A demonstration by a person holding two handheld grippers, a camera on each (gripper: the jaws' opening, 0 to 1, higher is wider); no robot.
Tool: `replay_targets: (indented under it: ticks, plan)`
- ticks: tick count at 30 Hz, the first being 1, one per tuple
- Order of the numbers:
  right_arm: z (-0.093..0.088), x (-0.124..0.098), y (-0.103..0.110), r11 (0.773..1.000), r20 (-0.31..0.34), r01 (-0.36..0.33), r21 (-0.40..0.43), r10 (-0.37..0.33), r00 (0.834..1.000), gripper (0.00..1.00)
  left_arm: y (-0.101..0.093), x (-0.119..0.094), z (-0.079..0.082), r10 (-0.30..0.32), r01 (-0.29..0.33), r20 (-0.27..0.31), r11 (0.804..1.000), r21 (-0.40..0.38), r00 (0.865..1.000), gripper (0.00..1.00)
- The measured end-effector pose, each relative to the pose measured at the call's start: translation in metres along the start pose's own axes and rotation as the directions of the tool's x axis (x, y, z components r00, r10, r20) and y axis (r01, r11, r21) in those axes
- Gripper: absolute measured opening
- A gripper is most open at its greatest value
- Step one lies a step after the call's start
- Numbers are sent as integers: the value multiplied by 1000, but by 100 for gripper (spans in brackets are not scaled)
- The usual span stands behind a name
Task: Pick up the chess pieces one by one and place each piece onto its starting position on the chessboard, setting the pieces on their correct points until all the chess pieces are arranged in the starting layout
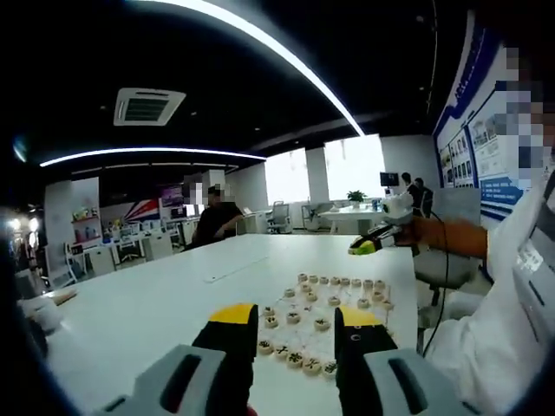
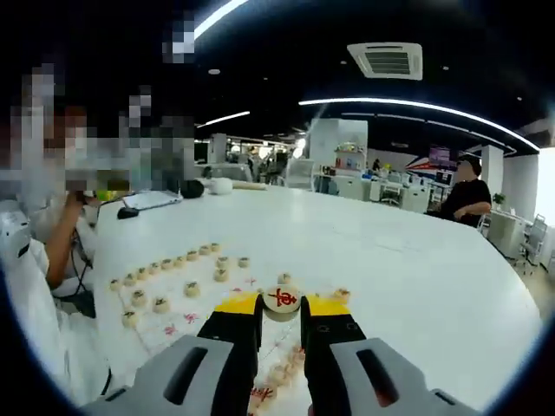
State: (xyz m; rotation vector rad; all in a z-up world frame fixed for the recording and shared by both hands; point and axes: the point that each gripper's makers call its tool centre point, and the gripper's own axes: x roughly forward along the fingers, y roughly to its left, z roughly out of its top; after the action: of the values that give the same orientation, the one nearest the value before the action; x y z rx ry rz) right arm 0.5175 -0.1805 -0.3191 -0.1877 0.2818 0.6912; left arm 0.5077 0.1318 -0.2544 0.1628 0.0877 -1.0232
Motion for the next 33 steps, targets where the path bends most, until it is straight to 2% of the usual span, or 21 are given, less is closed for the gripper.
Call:
replay_targets:
  ticks: [2, 5, 9, 10, 13, 22, 25, 27, 29, 31, 33]
  plan:
    - [-13, -13, 15, 999, -26, -18, -47, 17, 1000, 19, -1, 0, 0, -5, 5, 3, 1000, -2, 1000, 37]
    - [-36, -25, 39, 996, -83, -64, -67, 58, 995, 19, -3, 0, 1, -10, 10, 5, 1000, 0, 1000, 37]
    - [-69, -34, 51, 989, -192, -85, -121, 61, 979, 19, -7, 1, 2, -17, 17, 5, 1000, 2, 1000, 37]
    - [-77, -35, 51, 991, -219, -84, -100, 60, 974, 19, -7, 2, 2, -19, 19, 5, 1000, 2, 1000, 37]
    - [-84, -35, 52, 994, -228, -81, -79, 61, 972, 19, -8, 2, 1, -19, 19, 3, 1000, 4, 1000, 37]
    - [-94, -34, 33, 999, -225, -34, -28, 27, 974, 19, -7, 3, -1, -17, 17, -1, 1000, 2, 1000, 37]
    - [-95, -34, 36, 999, -223, -39, 16, 42, 974, 20, -7, 3, -1, -17, 17, 1, 1000, 2, 1000, 37]
    - [-94, -34, 38, 999, -218, -43, 19, 47, 975, 25, -7, 3, 0, -16, 16, 2, 1000, 1, 1000, 37]
    - [-83, -35, 34, 1000, -171, -30, 10, 31, 985, 40, -6, 3, 0, -14, 14, 4, 1000, 0, 1000, 37]
    - [-70, -37, 31, 999, -126, -10, 38, 15, 992, 41, -6, 3, 0, -15, 15, 3, 1000, -1, 1000, 37]
    - [-46, -38, 29, 998, -52, 9, 58, -7, 999, 43, -6, 4, -1, -16, 16, 0, 1000, -1, 1000, 37]
